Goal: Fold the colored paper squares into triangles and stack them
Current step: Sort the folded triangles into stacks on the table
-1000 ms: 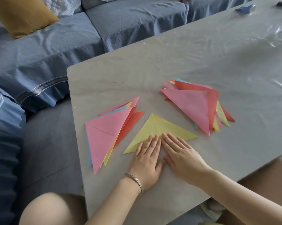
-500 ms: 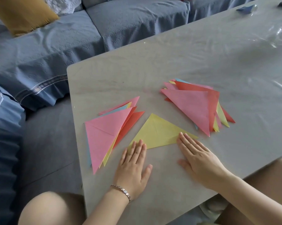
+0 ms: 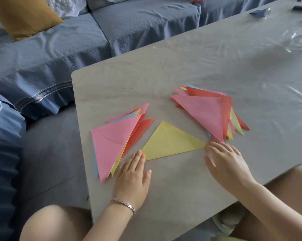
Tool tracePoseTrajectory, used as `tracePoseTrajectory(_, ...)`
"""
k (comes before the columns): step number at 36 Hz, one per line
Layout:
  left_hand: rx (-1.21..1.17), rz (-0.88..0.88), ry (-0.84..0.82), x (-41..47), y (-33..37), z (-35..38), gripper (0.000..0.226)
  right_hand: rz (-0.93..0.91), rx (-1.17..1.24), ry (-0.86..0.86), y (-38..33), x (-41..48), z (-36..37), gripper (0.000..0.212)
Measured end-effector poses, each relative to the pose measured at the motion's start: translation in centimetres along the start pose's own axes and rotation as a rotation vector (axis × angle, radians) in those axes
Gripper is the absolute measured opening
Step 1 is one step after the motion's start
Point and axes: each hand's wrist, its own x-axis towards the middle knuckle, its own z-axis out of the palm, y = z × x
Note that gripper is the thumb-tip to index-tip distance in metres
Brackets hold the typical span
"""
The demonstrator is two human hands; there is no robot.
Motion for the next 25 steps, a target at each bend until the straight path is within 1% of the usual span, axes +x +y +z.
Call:
tracePoseTrajectory(1, -0.034, -0.007, 0.017, 0.3, 0.0, -0.3, 0.064, 0.025, 0.046, 0.006, -0.3, 0.5, -0.3, 0.009)
tracePoseTrajectory(3, -0.102, 0.018, 0.104, 0.9, -0.2, -0.5, 0.041, 0.046, 0.11, -0.036, -1.1, 1.4, -0.7, 0.014)
tracePoseTrajectory(6, -0.203, 0.001, 0.185, 1.6, -0.5, -1.4, 0.038, 0.041, 0.131, -0.044, -2.7, 3.4, -1.7, 0.022)
tracePoseTrajectory(8, -0.245, -0.016, 0.258, 2.1, -1.0, -1.9, 0.038, 0.036, 0.133, -0.087, -4.0, 5.0, -2.7, 0.03)
tracePoseTrajectory(10, -0.229, -0.061, 0.286, 2.6, -1.8, -2.4, 0.035, 0.051, 0.121, -0.184, -4.9, 6.4, -3.1, 0.04)
tracePoseTrajectory(12, -0.177, -0.129, 0.309, 3.0, -2.7, -2.4, 0.029, 0.115, 0.071, -0.339, -5.6, 7.5, -2.7, 0.055)
tracePoseTrajectory(15, -0.133, -0.27, 0.236, 3.2, -3.8, -2.6, 0.047, 0.23, -0.052, -0.566, -6.1, 8.2, -1.7, 0.074)
tracePoseTrajectory(17, -0.116, -0.345, 0.173, 3.1, -4.3, -2.7, 0.055, 0.296, -0.063, -0.619, -5.9, 8.2, -1.3, 0.079)
tracePoseTrajectory(19, -0.112, -0.37, 0.143, 2.9, -4.7, -2.6, 0.057, 0.346, -0.024, -0.626, -5.5, 8.1, -1.2, 0.081)
tracePoseTrajectory(22, -0.143, -0.399, 0.115, 2.5, -4.9, -2.3, 0.055, 0.415, 0.082, -0.631, -4.6, 7.7, -1.2, 0.081)
tracePoseTrajectory(23, -0.154, -0.406, 0.114, 2.4, -5.0, -2.2, 0.054, 0.427, 0.114, -0.628, -4.2, 7.5, -1.2, 0.077)
tracePoseTrajectory(25, -0.162, -0.408, 0.122, 2.1, -5.1, -2.0, 0.052, 0.405, 0.144, -0.607, -3.3, 7.0, -1.2, 0.058)
